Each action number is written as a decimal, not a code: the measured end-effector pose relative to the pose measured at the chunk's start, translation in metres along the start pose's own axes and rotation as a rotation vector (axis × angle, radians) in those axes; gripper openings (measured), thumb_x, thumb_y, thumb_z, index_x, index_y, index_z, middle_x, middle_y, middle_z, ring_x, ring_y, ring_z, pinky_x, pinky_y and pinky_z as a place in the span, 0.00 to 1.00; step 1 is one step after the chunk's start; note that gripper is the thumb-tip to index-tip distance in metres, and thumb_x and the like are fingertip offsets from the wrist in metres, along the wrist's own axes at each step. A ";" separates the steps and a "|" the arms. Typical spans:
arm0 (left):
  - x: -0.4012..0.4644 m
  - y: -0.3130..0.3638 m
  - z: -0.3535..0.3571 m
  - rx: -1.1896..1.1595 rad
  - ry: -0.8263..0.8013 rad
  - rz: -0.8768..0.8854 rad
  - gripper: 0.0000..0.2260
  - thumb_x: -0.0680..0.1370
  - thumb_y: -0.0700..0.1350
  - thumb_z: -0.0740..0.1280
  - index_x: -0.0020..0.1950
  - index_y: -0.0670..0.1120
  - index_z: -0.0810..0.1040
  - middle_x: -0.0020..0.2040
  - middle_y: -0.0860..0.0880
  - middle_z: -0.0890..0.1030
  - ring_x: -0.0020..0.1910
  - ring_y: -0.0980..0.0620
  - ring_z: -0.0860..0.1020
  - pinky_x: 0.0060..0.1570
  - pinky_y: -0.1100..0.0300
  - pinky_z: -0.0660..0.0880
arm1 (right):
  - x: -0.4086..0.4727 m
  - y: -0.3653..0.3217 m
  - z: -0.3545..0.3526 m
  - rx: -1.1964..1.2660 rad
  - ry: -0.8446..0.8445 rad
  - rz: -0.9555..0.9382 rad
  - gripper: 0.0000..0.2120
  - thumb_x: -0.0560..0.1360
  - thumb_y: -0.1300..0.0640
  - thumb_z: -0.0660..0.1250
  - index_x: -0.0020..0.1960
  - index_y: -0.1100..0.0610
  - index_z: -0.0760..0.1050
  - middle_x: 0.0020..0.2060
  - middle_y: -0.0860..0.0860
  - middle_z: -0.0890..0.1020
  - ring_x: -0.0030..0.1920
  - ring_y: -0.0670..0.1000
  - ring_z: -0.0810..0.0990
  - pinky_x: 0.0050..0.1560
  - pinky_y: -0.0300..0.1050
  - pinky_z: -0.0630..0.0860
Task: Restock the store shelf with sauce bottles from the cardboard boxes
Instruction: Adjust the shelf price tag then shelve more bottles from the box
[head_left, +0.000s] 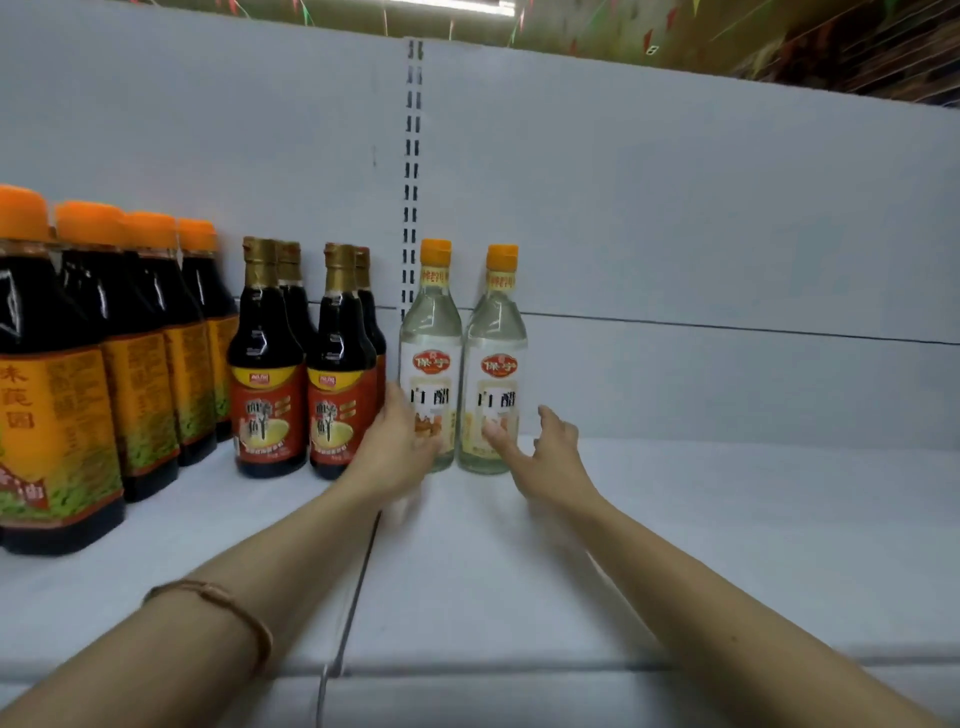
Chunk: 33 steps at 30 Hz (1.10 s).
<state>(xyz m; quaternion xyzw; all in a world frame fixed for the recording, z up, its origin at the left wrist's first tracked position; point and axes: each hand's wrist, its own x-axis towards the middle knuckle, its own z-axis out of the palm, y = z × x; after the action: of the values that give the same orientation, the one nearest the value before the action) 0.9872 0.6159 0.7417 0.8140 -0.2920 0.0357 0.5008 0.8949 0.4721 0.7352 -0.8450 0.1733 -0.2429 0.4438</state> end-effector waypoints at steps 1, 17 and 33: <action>-0.007 0.004 -0.004 0.024 0.007 0.014 0.25 0.77 0.37 0.68 0.71 0.43 0.63 0.63 0.52 0.74 0.63 0.52 0.75 0.55 0.62 0.71 | -0.009 -0.001 -0.001 0.010 0.007 -0.015 0.41 0.76 0.39 0.63 0.78 0.58 0.49 0.75 0.54 0.55 0.72 0.54 0.65 0.70 0.48 0.65; -0.285 0.049 -0.069 -0.006 0.372 -0.042 0.05 0.78 0.42 0.67 0.47 0.51 0.81 0.44 0.56 0.84 0.42 0.62 0.81 0.37 0.70 0.75 | -0.187 -0.077 0.013 0.339 -0.531 -0.471 0.14 0.77 0.48 0.65 0.61 0.50 0.75 0.52 0.40 0.79 0.49 0.30 0.76 0.44 0.21 0.69; -0.581 0.089 -0.163 0.370 0.731 -0.517 0.07 0.78 0.52 0.64 0.54 0.58 0.79 0.51 0.61 0.82 0.52 0.65 0.78 0.53 0.66 0.72 | -0.399 -0.143 0.100 0.341 -1.218 -0.702 0.31 0.65 0.30 0.57 0.61 0.45 0.73 0.56 0.39 0.78 0.58 0.37 0.76 0.58 0.35 0.71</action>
<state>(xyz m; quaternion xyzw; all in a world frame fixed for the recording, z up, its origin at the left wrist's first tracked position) 0.4994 0.9791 0.6893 0.8696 0.1264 0.2451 0.4097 0.6341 0.8199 0.7030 -0.7553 -0.4265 0.1192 0.4830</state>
